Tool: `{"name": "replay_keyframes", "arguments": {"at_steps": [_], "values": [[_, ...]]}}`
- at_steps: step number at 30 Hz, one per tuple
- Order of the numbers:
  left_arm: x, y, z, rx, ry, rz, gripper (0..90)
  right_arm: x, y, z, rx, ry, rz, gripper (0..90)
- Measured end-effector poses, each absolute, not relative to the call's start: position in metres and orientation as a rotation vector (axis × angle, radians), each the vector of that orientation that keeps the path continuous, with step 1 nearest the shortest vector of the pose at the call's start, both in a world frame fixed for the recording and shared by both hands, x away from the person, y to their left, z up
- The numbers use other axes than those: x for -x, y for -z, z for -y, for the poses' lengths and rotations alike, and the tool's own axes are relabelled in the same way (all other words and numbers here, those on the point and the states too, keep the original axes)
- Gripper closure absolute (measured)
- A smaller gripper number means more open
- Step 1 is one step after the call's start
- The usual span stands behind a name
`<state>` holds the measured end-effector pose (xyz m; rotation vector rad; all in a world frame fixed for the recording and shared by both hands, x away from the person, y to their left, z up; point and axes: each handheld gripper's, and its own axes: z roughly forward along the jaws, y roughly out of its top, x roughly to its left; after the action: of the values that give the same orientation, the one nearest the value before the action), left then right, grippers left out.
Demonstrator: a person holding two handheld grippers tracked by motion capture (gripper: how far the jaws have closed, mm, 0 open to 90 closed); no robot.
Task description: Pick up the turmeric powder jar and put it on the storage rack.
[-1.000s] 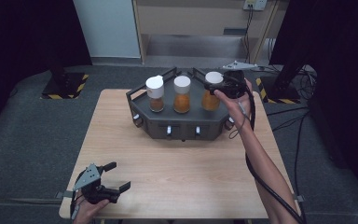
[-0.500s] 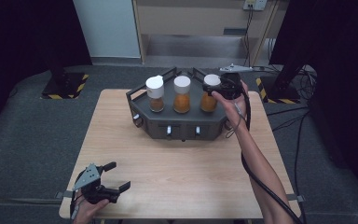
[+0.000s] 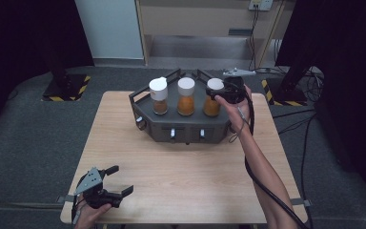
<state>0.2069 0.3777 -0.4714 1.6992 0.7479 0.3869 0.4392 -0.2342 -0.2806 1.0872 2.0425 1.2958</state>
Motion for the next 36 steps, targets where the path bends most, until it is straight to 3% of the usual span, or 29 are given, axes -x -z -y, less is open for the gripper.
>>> {"name": "replay_keyframes", "arguments": {"at_steps": [5,12,16,26,36], "values": [[-0.207,0.471,-0.377,-1.701,-0.388,-0.746,0.0,-0.438,0.284,0.235,-1.080,-1.307,-2.035,33.0],[-0.207,0.471,-0.377,-1.704,-0.390,-0.744,0.0,-0.436,0.288,0.242,-1.066,-1.371,-2.000,12.3],[-0.207,0.471,-0.377,-1.703,-0.391,-0.745,0.0,-0.434,0.283,0.249,-1.031,-1.404,-1.988,7.8],[-0.207,0.471,-0.376,-1.708,-0.392,-0.741,0.0,-0.423,0.260,0.270,-0.976,-1.522,-1.959,5.6],[-0.207,0.471,-0.376,-1.708,-0.391,-0.742,0.0,-0.386,0.239,0.281,-0.864,-1.554,-1.933,6.1]]}}
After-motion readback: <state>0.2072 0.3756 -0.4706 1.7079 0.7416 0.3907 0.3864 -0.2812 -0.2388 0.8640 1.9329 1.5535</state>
